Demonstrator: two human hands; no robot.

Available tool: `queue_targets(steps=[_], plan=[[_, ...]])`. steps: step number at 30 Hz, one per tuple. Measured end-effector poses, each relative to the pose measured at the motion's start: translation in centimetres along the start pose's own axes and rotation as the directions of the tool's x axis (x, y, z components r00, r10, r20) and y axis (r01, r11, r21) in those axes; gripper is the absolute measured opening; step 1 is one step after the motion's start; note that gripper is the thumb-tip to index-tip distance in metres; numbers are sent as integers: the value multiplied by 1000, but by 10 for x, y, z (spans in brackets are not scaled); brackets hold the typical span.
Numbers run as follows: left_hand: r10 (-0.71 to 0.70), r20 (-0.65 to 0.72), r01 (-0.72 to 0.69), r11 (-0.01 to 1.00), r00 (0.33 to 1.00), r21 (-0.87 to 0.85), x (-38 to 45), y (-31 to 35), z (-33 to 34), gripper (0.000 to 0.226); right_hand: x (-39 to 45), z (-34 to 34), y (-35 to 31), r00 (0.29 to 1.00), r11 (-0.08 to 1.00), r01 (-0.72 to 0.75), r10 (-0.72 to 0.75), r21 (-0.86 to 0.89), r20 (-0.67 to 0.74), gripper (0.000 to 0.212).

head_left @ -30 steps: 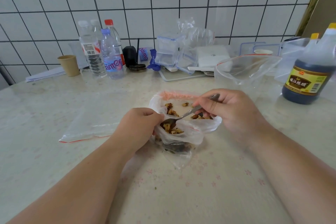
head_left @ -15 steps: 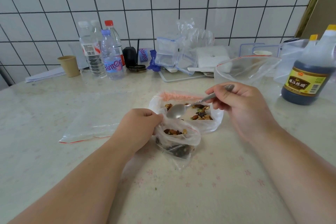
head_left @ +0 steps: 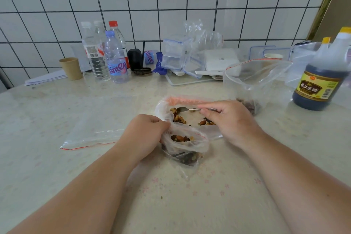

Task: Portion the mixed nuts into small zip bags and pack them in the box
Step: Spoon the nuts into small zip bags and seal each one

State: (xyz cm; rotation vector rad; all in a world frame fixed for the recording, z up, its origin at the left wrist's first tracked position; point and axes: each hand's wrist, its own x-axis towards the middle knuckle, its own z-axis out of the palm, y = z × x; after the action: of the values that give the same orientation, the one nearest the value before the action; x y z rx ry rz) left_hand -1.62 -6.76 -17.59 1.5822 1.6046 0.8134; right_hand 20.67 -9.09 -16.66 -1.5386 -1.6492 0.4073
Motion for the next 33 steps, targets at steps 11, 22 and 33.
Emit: queue_targets(steps=[11, 22, 33], plan=[[13, 20, -13, 1000, 1000, 2, -1, 0, 0, 31, 2, -16, -3, 953, 908, -233, 284, 348, -103, 22], [14, 2, -14, 1000, 1000, -11, -3, 1, -1, 39, 6, -13, 5, 906, 809, -376, 422, 452, -1, 17], [12, -8, -12, 1000, 1000, -18, -3, 2, -1, 38, 9, -23, 1, 853, 623, -426, 518, 656, 63, 21]])
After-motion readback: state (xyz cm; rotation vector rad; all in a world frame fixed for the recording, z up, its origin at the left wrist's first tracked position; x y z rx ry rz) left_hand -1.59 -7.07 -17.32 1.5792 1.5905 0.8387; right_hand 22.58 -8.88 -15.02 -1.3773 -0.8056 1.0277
